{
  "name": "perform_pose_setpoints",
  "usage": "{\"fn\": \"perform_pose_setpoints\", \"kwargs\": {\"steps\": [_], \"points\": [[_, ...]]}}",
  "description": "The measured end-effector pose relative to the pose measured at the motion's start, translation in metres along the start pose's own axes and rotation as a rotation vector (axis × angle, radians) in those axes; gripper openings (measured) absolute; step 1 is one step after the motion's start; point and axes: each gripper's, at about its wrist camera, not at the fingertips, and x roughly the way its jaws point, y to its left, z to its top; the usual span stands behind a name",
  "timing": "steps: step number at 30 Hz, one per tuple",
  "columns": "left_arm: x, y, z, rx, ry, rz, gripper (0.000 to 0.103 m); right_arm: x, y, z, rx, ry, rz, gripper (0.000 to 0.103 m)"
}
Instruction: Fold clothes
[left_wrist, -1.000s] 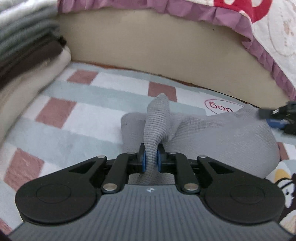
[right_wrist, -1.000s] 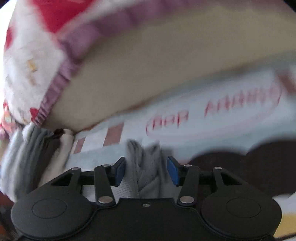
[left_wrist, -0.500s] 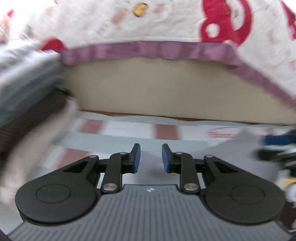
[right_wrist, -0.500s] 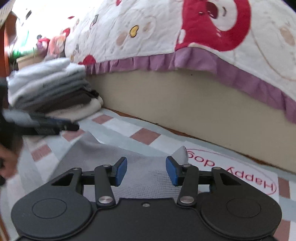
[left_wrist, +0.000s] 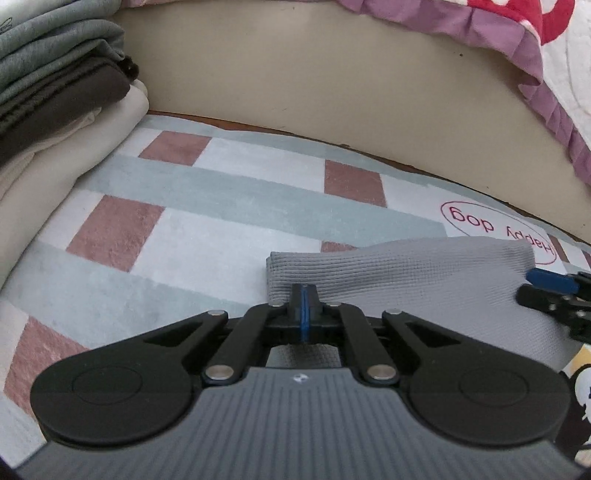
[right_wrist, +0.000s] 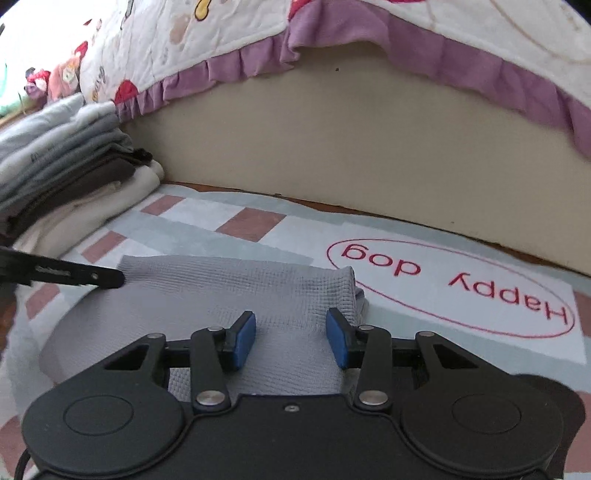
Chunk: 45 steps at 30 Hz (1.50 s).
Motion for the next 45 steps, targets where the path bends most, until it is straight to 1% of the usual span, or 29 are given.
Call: {"fn": "perform_pose_setpoints", "kwargs": {"steps": [1,2,4,7,9,10,11,13,14,15,18,19,20,21,22,24,26,27,29,30,31,33,34,36,40,41,42,43,45], "points": [[0.0,-0.001,0.001,0.006,0.002,0.004,0.002,-0.005,-0.002,-0.001,0.012,0.002,0.004,0.044],[0.001,-0.001,0.001,0.013,0.004,0.009,0.002,-0.018,0.005,0.001,0.021,0.005,-0.045,0.04],[0.0,0.001,0.001,-0.001,0.005,0.006,0.002,-0.042,0.017,0.004,0.038,0.012,-0.136,0.046],[0.0,0.005,0.0,-0.038,0.003,-0.014,0.002,-0.039,0.015,-0.004,0.057,0.052,-0.122,0.046],[0.001,0.007,0.002,-0.049,0.01,-0.021,0.002,-0.038,0.014,-0.01,0.069,0.08,-0.112,0.039],[0.001,0.008,0.002,-0.053,0.012,-0.025,0.002,-0.037,0.013,-0.013,0.076,0.093,-0.107,0.039],[-0.001,0.009,0.003,-0.051,0.02,-0.026,0.002,-0.036,0.012,-0.016,0.082,0.107,-0.102,0.042],[-0.006,0.011,0.006,-0.046,0.034,-0.027,0.003,-0.034,0.011,-0.022,0.094,0.134,-0.092,0.054],[-0.013,0.013,0.01,-0.051,0.054,0.015,0.003,-0.034,0.01,-0.025,0.104,0.146,-0.087,0.054],[-0.025,0.017,0.014,-0.067,0.09,0.097,0.004,-0.042,0.006,-0.024,0.142,0.144,-0.086,0.054],[-0.071,0.034,0.014,-0.107,0.049,0.026,0.006,-0.066,-0.008,-0.022,0.254,0.137,-0.083,0.055],[-0.074,0.04,0.014,-0.134,0.06,-0.044,0.009,-0.074,-0.013,-0.021,0.294,0.133,-0.078,0.056],[-0.077,0.046,0.014,-0.161,0.073,-0.117,0.01,-0.08,-0.019,-0.022,0.354,0.118,-0.041,0.059],[-0.072,0.05,0.012,-0.205,0.087,-0.174,0.01,-0.085,-0.025,-0.023,0.416,0.105,-0.003,0.061],[-0.066,0.053,0.01,-0.25,0.102,-0.23,0.01,-0.084,-0.031,-0.026,0.493,0.111,0.041,0.063],[-0.052,0.054,0.008,-0.306,0.141,-0.275,0.01,-0.072,-0.041,-0.033,0.63,0.164,0.109,0.063],[-0.038,0.05,0.007,-0.322,0.181,-0.306,0.016,-0.063,-0.043,-0.04,0.719,0.209,0.132,0.063],[-0.032,0.047,0.006,-0.316,0.194,-0.307,0.019,-0.058,-0.043,-0.044,0.757,0.215,0.151,0.063],[-0.025,0.042,0.006,-0.301,0.203,-0.288,0.02,-0.05,-0.042,-0.051,0.808,0.215,0.174,0.063],[-0.024,0.041,0.008,-0.297,0.196,-0.282,0.021,-0.046,-0.041,-0.054,0.827,0.213,0.18,0.063],[-0.022,0.039,0.01,-0.293,0.189,-0.276,0.023,-0.042,-0.04,-0.057,0.845,0.212,0.184,0.063],[-0.023,0.033,0.015,-0.241,0.144,-0.225,0.024,-0.037,-0.038,-0.061,0.842,0.213,0.16,0.063],[-0.022,0.033,0.015,-0.236,0.144,-0.218,0.025,-0.035,-0.036,-0.063,0.841,0.21,0.148,0.063],[-0.021,0.033,0.015,-0.227,0.146,-0.205,0.031,-0.033,-0.039,-0.067,0.858,0.175,0.141,0.063],[-0.019,0.033,0.015,-0.208,0.15,-0.181,0.032,-0.021,-0.045,-0.073,0.926,0.14,0.153,0.063],[-0.019,0.033,0.015,-0.204,0.151,-0.175,0.032,-0.02,-0.045,-0.073,0.933,0.115,0.157,0.065],[-0.019,0.033,0.015,-0.199,0.152,-0.169,0.033,-0.018,-0.043,-0.072,0.906,0.087,0.147,0.064],[-0.018,0.033,0.015,-0.195,0.152,-0.163,0.037,-0.016,-0.04,-0.071,0.874,0.06,0.135,0.059],[-0.018,0.035,0.014,-0.201,0.157,-0.161,0.042,-0.015,-0.031,-0.065,0.74,0.019,0.093,0.054]]}}
